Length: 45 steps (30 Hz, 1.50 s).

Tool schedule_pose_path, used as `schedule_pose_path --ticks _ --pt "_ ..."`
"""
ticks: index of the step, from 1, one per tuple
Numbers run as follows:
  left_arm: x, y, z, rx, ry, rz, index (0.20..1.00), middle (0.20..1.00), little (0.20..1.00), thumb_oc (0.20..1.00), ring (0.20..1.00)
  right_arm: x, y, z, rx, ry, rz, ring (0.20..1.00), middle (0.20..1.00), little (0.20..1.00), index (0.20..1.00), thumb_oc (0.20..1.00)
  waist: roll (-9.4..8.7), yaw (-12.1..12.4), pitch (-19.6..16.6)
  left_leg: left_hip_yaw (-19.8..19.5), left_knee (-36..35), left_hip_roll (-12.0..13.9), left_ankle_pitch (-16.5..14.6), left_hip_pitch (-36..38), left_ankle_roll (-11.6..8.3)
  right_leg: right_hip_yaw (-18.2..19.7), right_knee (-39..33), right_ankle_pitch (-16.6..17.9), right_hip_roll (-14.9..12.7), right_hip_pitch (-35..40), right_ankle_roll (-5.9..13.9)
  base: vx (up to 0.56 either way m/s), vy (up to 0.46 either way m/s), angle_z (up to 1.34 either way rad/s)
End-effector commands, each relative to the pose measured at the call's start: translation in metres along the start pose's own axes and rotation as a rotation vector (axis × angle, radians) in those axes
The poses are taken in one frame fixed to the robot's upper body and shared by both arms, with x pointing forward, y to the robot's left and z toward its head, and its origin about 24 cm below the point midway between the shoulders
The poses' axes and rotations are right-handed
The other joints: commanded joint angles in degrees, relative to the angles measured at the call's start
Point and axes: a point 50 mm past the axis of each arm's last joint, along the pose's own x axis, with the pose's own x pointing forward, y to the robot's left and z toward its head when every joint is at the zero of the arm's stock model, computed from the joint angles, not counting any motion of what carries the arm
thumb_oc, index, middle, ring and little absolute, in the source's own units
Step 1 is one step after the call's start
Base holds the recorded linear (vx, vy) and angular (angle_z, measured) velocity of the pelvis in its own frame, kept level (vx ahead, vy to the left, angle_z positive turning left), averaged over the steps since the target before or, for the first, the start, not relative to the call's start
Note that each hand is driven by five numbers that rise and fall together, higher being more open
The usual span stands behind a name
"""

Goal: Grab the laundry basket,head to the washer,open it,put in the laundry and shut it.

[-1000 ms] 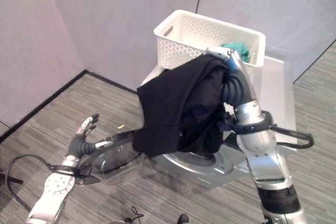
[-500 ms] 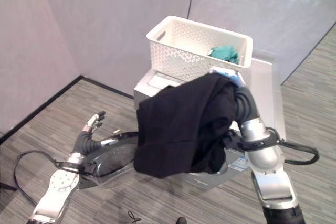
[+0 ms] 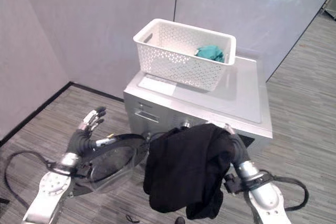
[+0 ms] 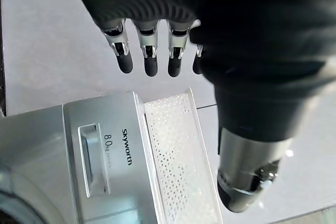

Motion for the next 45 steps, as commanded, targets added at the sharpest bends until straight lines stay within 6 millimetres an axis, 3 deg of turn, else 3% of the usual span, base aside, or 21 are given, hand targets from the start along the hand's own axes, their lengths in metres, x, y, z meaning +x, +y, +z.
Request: schedule_pose_path --ticks 1,12,19,25,33,40,45 --pt "0.001 0.014 0.026 0.056 -0.11 -0.054 1.0 1.0 1.0 1.0 1.0 0.003 0.0 0.014 0.064 -0.096 0.025 0.2 0.2 0.2 0.2 0.2 1.02 -0.62 -0.17 1.65 1.01 3.38 1.74 -5.17 1.35 -2.41 2.64 -9.68 0.58 3.57 0.04 0.0 0.0 0.0" --pt "-0.011 0.018 0.046 -0.01 -0.123 -0.201 1.0 1.0 1.0 1.0 1.0 -0.018 0.011 -0.027 0.181 0.128 0.062 0.2 0.2 0.2 0.2 0.2 2.48 -0.24 3.17 0.43 1.5 2.87 1.7 -7.25 1.2 -2.53 2.36 -9.4 0.21 1.89 0.01 0.0 0.007 0.04" --pt "0.002 0.01 0.047 -0.027 -0.139 -0.25 1.0 1.0 1.0 1.0 1.0 -0.015 0.015 -0.043 0.164 0.189 0.053 0.2 0.2 0.2 0.2 0.2 3.2 -0.67 4.41 0.2 1.19 2.08 1.76 -8.48 1.25 -1.81 2.31 -9.13 -0.34 0.2 0.2 0.0 0.005 -0.01" --pt "0.013 0.006 0.036 0.03 -0.065 -0.307 1.0 1.0 1.0 1.0 1.0 -0.012 0.014 -0.053 0.121 0.24 0.041 0.2 0.2 0.2 0.2 0.2 3.79 -1.51 4.65 0.37 0.88 1.44 1.41 -9.08 1.55 -1.2 2.16 -8.82 -0.69 -0.89 0.47 0.02 0.021 0.0" --pt "0.019 0.0 0.042 0.08 -0.063 -0.366 1.0 1.0 1.0 1.0 1.0 0.001 0.017 -0.058 0.114 0.243 0.049 0.2 0.2 0.2 0.2 0.2 3.56 -1.34 5.69 0.15 1.26 0.92 1.06 -10.88 1.94 -0.76 2.32 -8.49 -0.99 -2.88 0.6 0.01 0.005 -0.02" --pt "0.016 -0.013 0.059 -0.13 -0.133 -0.42 1.0 1.0 1.0 1.0 1.0 0.015 0.019 -0.064 0.112 0.237 0.018 0.2 0.2 0.2 0.2 0.2 4.63 -0.61 7.35 -0.44 1.94 0.13 1.08 -13.16 2.41 -1.41 2.72 -8.11 -1.65 -4.64 0.41 -0.02 0.008 0.03" --pt "0.002 -0.019 0.053 -0.268 -0.079 -0.446 1.0 1.0 1.0 1.0 1.0 0.026 0.03 -0.07 0.14 0.235 0.029 0.2 0.2 0.2 0.2 0.2 5.63 0.7 7.36 -0.49 1.68 -0.53 1.2 -13.48 2.82 -1.98 2.67 -7.65 -2.2 -5.02 0.57 0.0 0.01 0.01"
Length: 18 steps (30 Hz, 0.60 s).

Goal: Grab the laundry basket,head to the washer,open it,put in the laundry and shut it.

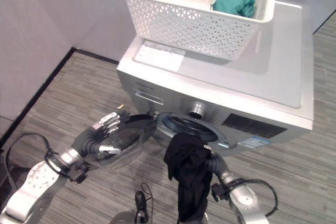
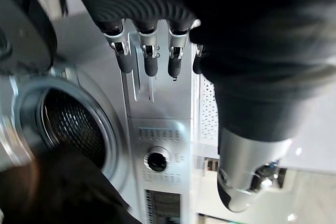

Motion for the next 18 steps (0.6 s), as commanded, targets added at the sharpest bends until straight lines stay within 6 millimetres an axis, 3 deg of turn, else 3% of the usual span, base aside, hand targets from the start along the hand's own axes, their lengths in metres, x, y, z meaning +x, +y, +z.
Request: schedule_pose_path --ticks 1,9,18 --pt "-0.005 -0.008 0.009 -0.038 -0.038 -0.039 1.0 1.0 1.0 1.0 1.0 0.01 0.009 0.019 -0.005 -0.125 0.016 0.2 0.2 0.2 0.2 0.2 -0.96 0.25 -0.67 0.87 1.49 -0.44 0.59 -5.15 3.32 -1.35 2.42 -8.13 -2.19 2.99 0.99 0.01 0.011 0.05" --pt "-0.009 -0.009 -0.013 -0.05 0.028 0.022 1.0 1.0 1.0 1.0 1.0 0.016 0.01 0.01 0.027 -0.088 0.009 0.2 0.2 0.2 0.2 0.2 -0.57 0.85 -0.14 0.02 0.8 -1.21 0.92 -5.5 3.51 -2.12 2.74 -8.2 -2.68 2.5 1.16 0.0 0.011 0.1" --pt "-0.011 -0.008 -0.021 -0.094 0.032 0.099 1.0 1.0 1.0 1.0 1.0 0.013 0.011 -0.018 0.263 -0.01 -0.099 0.2 0.2 0.2 0.2 0.2 0.64 0.38 1.81 -0.25 0.2 -2.28 1.6 -7.5 3.85 -2.36 3.46 -7.59 -3.52 -0.07 1.38 -0.02 0.031 0.05"
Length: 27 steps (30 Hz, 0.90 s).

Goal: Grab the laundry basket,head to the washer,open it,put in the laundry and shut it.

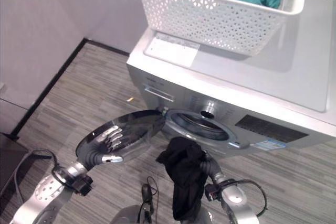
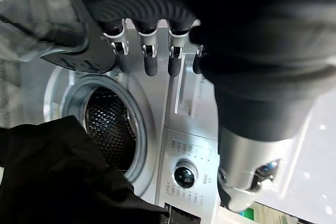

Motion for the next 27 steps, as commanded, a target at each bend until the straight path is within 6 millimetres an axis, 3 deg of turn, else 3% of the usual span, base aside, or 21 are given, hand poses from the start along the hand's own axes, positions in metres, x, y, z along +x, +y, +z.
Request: schedule_pose_path --ticks 1,2,5,11,20,27 --pt "-0.002 0.002 0.012 0.031 -0.078 0.031 1.0 1.0 1.0 1.0 1.0 0.004 0.007 0.015 0.14 -0.124 -0.021 0.2 0.2 0.2 0.2 0.2 -1.07 -0.37 0.75 1.82 0.12 -1.02 0.93 -4.04 3.12 -0.15 3.47 -7.93 -2.1 1.99 0.94 -0.03 0.051 -0.04" --pt "-0.004 0.003 0.012 -0.004 -0.087 0.054 1.0 1.0 1.0 1.0 1.0 0.004 0.01 0.005 0.266 -0.105 -0.056 0.2 0.2 0.2 0.2 0.2 -0.57 -0.79 1.52 2.22 -0.08 -1.29 1.13 -4.89 3.2 0.19 3.83 -7.6 -2.37 0.7 1.09 -0.04 0.073 -0.04" --pt "-0.005 0.002 0.009 -0.03 -0.081 0.065 1.0 1.0 1.0 1.0 1.0 0.001 0.012 -0.007 0.355 -0.078 -0.082 0.2 0.2 0.2 0.2 0.2 -0.05 -1.03 1.84 2.61 -0.34 -1.86 1.16 -5.78 3.44 0.39 4.06 -7.07 -2.84 -0.61 1.34 -0.02 0.063 -0.08" --pt "-0.005 -0.002 0.004 -0.088 -0.075 0.064 1.0 1.0 1.0 1.0 1.0 0.008 0.003 -0.008 0.501 -0.118 -0.195 0.2 0.2 0.2 0.2 0.2 1.36 -0.87 1.74 2.88 -0.66 -3.18 1.17 -7.2 3.98 0.47 4.12 -6.08 -4.04 -2.3 2.01 0.0 0.077 -0.04" --pt "-0.007 -0.009 -0.005 -0.17 -0.058 0.053 1.0 1.0 1.0 1.0 1.0 0.023 -0.029 0.017 0.682 -0.304 -0.421 0.2 0.2 0.2 0.2 0.2 4.91 -0.09 1.39 1.73 -0.74 -6.52 0.37 -9.18 5.23 -0.81 5.13 -5.2 -7.14 -3.57 3.1 0.03 0.084 0.08" --pt "-0.005 -0.013 -0.009 -0.199 -0.062 0.053 1.0 1.0 1.0 1.0 1.0 0.036 -0.044 0.039 0.73 -0.41 -0.517 0.2 0.2 0.2 0.2 0.2 6.56 1.15 1.41 1.13 -0.81 -8.15 -0.09 -10.82 5.94 -1.5 6.09 -4.83 -8.67 -4.76 3.81 0.02 0.063 0.15"
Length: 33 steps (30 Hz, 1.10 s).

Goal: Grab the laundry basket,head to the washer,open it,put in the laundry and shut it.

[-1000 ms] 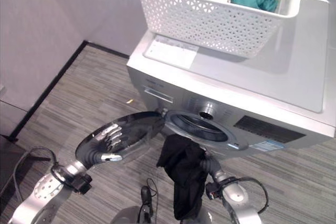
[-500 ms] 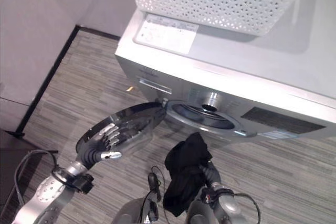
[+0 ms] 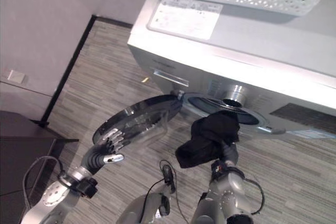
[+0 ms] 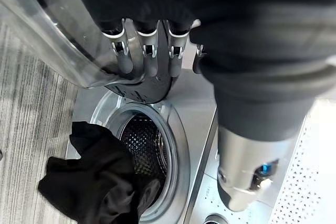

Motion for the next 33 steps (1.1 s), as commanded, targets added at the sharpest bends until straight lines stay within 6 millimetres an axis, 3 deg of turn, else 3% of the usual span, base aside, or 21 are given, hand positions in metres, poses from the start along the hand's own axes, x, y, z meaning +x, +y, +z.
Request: schedule_pose_path --ticks 1,8,17,25,33 --pt "-0.003 -0.005 0.007 -0.021 -0.063 -0.009 1.0 1.0 1.0 1.0 1.0 0.007 0.015 0.014 0.127 -0.131 -0.012 0.2 0.2 0.2 0.2 0.2 -0.3 1.0 -0.92 2.32 0.07 -3.44 -1.55 -4.29 3.97 -0.42 6.15 -6.94 -3.82 1.24 1.72 0.01 0.032 0.06" --pt "-0.005 -0.004 0.003 -0.027 -0.053 0.007 1.0 1.0 1.0 1.0 1.0 0.014 0.008 0.023 0.233 -0.19 -0.086 0.2 0.2 0.2 0.2 0.2 1.07 1.85 -0.44 1.81 0.31 -4.42 -1.76 -5.79 4.26 -1.26 7.18 -7.17 -4.69 0.41 1.96 0.02 0.04 0.07" --pt "-0.005 -0.002 -0.003 -0.04 -0.045 0.029 1.0 1.0 1.0 1.0 1.0 0.03 -0.008 0.064 0.335 -0.38 -0.253 0.2 0.2 0.2 0.2 0.2 3.1 3.08 -0.58 0.97 -0.08 -5.78 -1.87 -7.85 4.58 -1.67 8.05 -7.46 -5.52 -1.65 2.4 0.01 0.021 0.07" --pt "0.001 -0.006 -0.005 -0.053 -0.052 0.009 1.0 1.0 1.0 1.0 1.0 0.041 0.003 0.097 0.319 -0.494 -0.247 0.2 0.2 0.2 0.2 0.2 4.53 4.35 -0.42 0.85 -0.53 -6.32 -2.11 -9.13 4.85 -1.44 8.72 -7.36 -5.99 -3.56 2.85 0.02 0.02 0.01" --pt "0.005 -0.011 -0.007 -0.07 -0.055 -0.004 1.0 1.0 1.0 1.0 1.0 0.049 0.019 0.083 0.379 -0.428 -0.194 0.2 0.2 0.2 0.2 0.2 4.66 5.38 -0.03 0.44 -0.54 -6.58 -2.19 -9.93 4.98 -1.86 9.1 -7.53 -5.87 -4.24 2.86 0.02 0.011 0.01"
